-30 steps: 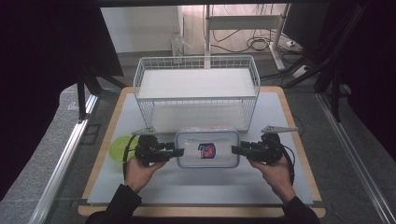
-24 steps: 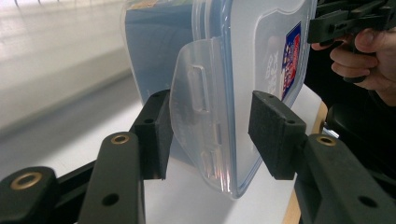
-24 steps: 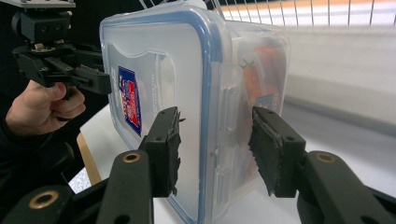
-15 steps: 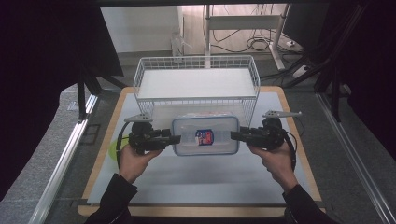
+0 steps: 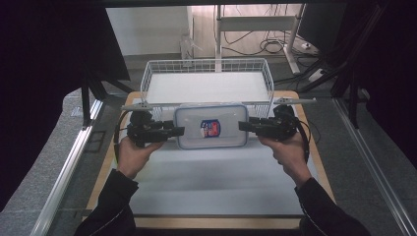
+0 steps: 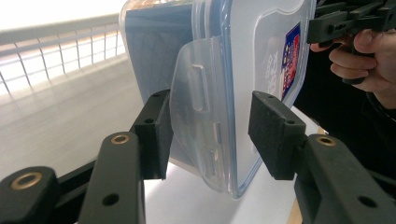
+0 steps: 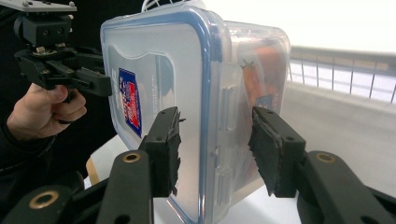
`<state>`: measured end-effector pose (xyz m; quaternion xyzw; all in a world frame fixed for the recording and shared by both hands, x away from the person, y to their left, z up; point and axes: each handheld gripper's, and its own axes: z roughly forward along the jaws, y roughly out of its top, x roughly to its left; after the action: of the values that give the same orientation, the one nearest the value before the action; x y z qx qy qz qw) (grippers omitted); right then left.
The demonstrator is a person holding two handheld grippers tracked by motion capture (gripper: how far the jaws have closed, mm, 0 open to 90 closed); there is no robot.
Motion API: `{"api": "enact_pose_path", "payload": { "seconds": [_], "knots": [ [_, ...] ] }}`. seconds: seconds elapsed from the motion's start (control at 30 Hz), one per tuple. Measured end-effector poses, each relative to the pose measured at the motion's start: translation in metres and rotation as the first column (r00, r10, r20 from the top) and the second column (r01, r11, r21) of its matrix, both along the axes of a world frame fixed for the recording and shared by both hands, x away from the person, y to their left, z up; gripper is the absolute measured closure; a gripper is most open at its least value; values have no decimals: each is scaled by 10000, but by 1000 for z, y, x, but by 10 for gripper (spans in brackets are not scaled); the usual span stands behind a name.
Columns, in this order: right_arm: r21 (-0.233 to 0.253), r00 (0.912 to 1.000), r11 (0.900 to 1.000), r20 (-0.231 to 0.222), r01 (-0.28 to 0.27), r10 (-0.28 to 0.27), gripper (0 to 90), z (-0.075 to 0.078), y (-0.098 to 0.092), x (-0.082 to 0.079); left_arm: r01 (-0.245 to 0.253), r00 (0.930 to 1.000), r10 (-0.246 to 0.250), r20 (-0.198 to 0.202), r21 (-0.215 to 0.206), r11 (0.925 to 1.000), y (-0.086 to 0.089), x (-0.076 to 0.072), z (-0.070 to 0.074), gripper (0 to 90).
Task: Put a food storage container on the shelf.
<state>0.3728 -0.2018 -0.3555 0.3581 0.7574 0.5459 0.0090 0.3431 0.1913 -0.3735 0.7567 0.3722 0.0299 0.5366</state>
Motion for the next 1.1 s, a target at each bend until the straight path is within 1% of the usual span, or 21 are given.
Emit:
{"api": "enact_pose_path", "payload": {
  "seconds": [0.07, 0.13, 0.23, 0.37, 0.5, 0.63, 0.73, 0.87, 0.93, 0.97, 1.1],
  "knots": [
    [19, 10000, 10000, 68, -10, 9, 539, 6, 3, 3, -11, 10000, 11, 43, -31, 10000, 3, 3, 6, 509],
    [150, 10000, 9999, 72, -34, 32, 542, 13, 5, 8, -35, 9999, 36, 96, -86, 10000, 7, 6, 13, 509],
    [181, 9998, 9998, 142, -130, 127, 543, 22, 9, 13, -27, 9999, 28, 163, -31, 10000, 11, 11, 24, 509],
    [330, 9995, 9994, 290, -144, 134, 543, 35, 15, 22, -113, 9995, 115, 308, -69, 9999, 17, 18, 41, 510],
    [375, 9990, 9992, 435, -128, 112, 542, 47, 19, 29, -171, 9991, 174, 396, -82, 9998, 21, 26, 53, 510],
    [365, 9986, 9993, 519, -116, 97, 542, 56, 22, 39, -168, 9990, 173, 420, -111, 9998, 23, 36, 59, 510],
    [372, 9986, 9993, 526, -51, 32, 541, 60, 23, 46, -135, 9994, 138, 330, -112, 9998, 23, 45, 61, 510],
    [417, 9985, 9991, 539, 50, -73, 542, 63, 22, 56, -115, 9996, 119, 262, -180, 9998, 23, 57, 64, 509],
    [473, 9987, 9988, 477, 133, -155, 541, 64, 22, 60, -114, 9997, 119, 224, -185, 9998, 22, 62, 66, 509],
    [472, 9985, 9988, 522, 146, -171, 541, 65, 21, 62, -134, 9997, 138, 212, -221, 9997, 22, 65, 67, 508],
    [483, 9988, 9986, 427, 224, -244, 539, 66, 21, 72, -200, 9996, 203, 194, -170, 9997, 21, 76, 70, 505]
  ]
}}
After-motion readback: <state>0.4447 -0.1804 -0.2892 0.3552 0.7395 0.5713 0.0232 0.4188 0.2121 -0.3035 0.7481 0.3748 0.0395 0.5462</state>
